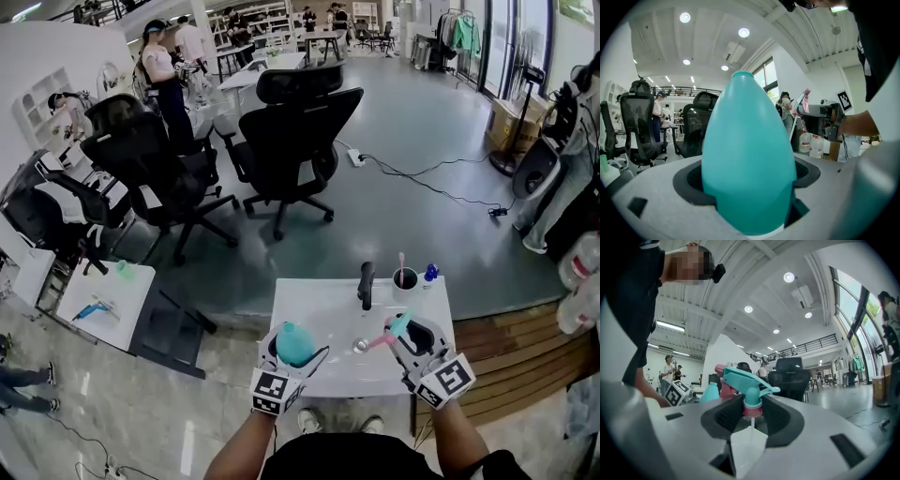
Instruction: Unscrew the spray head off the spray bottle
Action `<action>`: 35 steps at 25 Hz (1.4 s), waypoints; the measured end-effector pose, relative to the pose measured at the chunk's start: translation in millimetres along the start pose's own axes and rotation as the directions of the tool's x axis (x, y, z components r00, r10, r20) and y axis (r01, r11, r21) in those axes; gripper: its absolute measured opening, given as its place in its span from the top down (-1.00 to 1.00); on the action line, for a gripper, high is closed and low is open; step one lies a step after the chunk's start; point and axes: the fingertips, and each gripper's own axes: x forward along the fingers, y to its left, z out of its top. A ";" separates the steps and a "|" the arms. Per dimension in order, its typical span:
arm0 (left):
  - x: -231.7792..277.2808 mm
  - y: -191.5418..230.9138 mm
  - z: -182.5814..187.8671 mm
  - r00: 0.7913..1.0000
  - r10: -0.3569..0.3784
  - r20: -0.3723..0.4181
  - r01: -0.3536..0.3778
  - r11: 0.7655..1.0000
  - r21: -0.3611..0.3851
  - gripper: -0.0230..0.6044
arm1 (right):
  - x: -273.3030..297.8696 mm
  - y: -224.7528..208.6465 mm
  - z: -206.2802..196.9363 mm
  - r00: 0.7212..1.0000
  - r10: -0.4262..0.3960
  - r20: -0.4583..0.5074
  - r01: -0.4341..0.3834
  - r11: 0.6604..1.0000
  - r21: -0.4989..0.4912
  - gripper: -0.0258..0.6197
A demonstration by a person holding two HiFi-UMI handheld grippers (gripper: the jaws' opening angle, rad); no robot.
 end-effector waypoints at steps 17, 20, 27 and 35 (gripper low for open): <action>7.9 -3.5 4.4 1.000 -0.002 0.013 0.002 1.000 0.000 -0.54 | -33.9 -52.6 -69.0 0.948 -0.244 -0.206 0.256 0.966 0.034 0.50; 10.4 -6.9 5.1 1.000 -0.013 0.012 0.013 1.000 0.005 -0.54 | -39.8 -60.3 -75.1 0.930 -0.284 -0.234 0.299 0.954 0.028 0.51; 15.2 -8.1 4.6 1.000 -0.010 0.013 0.010 1.000 0.005 -0.54 | -54.3 -77.3 -91.1 0.883 -0.370 -0.288 0.388 0.921 0.006 0.50; 18.5 -11.1 5.9 1.000 -0.016 0.004 0.016 1.000 0.012 -0.54 | -56.6 -76.2 -89.4 0.880 -0.374 -0.292 0.385 0.923 -0.021 0.51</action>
